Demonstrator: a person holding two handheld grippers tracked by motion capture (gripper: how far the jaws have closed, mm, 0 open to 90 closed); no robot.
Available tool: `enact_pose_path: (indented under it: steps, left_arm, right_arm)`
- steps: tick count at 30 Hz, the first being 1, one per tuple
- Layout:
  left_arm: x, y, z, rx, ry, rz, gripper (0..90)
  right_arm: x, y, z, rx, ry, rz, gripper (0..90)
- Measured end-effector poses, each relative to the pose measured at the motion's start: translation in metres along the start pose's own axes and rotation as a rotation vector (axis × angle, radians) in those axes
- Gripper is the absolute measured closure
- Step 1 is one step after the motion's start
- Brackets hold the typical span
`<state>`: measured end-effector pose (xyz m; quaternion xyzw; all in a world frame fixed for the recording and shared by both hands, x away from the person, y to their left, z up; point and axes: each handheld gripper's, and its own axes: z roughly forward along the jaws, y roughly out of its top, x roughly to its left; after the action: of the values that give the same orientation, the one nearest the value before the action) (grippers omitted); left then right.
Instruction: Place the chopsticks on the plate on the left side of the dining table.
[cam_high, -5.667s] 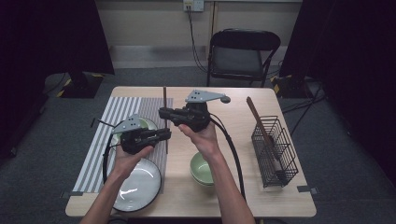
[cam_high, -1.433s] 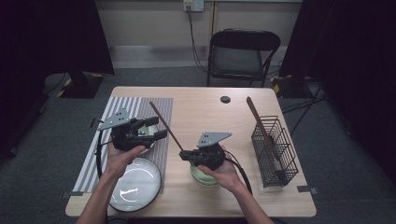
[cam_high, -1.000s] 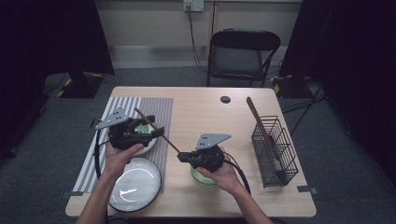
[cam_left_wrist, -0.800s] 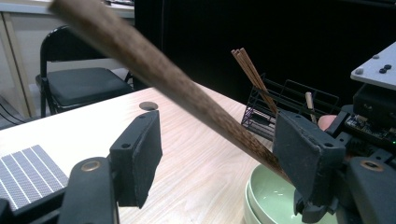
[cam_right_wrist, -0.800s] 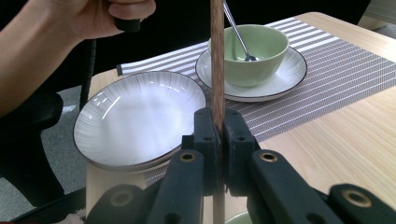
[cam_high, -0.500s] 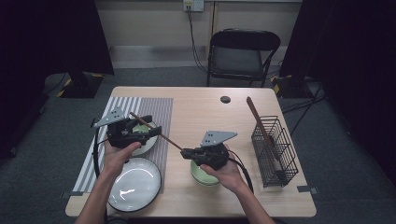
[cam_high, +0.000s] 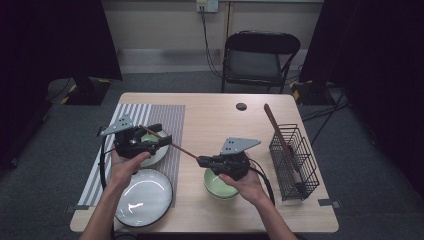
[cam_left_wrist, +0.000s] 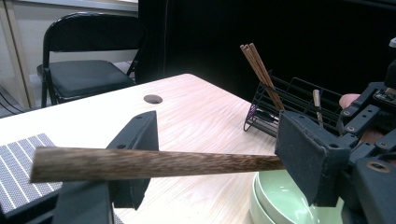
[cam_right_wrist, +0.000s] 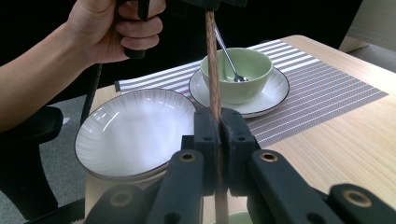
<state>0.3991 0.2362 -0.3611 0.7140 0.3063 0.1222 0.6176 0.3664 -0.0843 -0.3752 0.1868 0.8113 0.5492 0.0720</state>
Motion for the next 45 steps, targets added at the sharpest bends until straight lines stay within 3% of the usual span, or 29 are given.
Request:
enact_pose_path:
  steps: [9, 16, 29, 45]
  left_arm:
    - [0.011, 0.002, -0.015, -0.045, 0.049, -0.014, 31.2]
    - [0.016, 0.003, -0.022, -0.04, 0.09, -0.006, 32.4]
    - [0.027, -0.009, -0.015, -0.024, 0.08, -0.03, 31.7]
    - [0.035, -0.019, -0.008, 0.024, 0.083, -0.04, 31.5]
  right_arm:
    - [-0.008, -0.006, 0.001, 0.014, 0.014, 0.036, 86.5]
    - [-0.002, -0.005, 0.006, 0.022, 0.034, 0.009, 86.6]
    - [-0.004, -0.001, -0.003, 0.022, 0.013, -0.002, 86.3]
    - [-0.009, -0.003, -0.008, 0.005, 0.008, 0.028, 86.7]
